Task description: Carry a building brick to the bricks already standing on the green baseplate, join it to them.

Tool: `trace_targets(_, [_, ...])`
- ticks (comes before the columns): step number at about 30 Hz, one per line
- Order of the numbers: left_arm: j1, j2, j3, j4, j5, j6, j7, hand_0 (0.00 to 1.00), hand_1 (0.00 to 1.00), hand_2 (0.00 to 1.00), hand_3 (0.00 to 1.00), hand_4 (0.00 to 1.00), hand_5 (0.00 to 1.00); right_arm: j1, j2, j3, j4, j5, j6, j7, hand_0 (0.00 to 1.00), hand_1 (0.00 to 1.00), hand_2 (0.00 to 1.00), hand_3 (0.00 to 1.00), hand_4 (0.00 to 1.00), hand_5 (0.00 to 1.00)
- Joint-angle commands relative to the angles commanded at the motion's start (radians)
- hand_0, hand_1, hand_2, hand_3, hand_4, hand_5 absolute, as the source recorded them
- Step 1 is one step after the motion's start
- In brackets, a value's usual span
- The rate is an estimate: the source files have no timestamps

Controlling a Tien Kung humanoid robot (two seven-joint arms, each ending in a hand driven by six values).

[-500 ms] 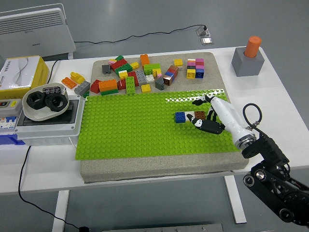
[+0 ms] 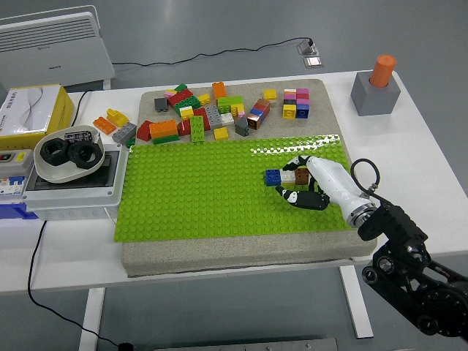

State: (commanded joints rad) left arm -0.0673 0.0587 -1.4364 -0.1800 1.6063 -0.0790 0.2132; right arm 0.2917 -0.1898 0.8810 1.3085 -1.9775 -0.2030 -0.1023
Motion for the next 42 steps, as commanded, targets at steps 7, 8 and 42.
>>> trace_targets(7, [-0.001, 0.0, -0.001, 0.0, 0.001, 0.0, 0.0, 0.758, 0.603, 0.616, 0.72, 0.752, 0.783, 0.001, 0.004, -0.002, -0.018, 0.003, 0.001, -0.004, 0.157, 0.224, 0.703, 0.679, 0.726, 0.465])
trace_targets(8, [-0.001, 0.0, -0.001, 0.0, 0.001, 0.001, -0.001, 0.758, 0.603, 0.616, 0.72, 0.752, 0.783, 0.0, 0.005, 0.0, -0.021, 0.002, 0.001, -0.005, 0.157, 0.224, 0.703, 0.679, 0.726, 0.465])
trace_targets(42, [0.002, 0.001, -0.002, 0.0, 0.0, 0.003, -0.004, 0.758, 0.604, 0.616, 0.719, 0.755, 0.785, 0.002, 0.028, 0.016, -0.068, -0.002, 0.011, -0.022, 0.157, 0.213, 0.708, 0.681, 0.743, 0.503])
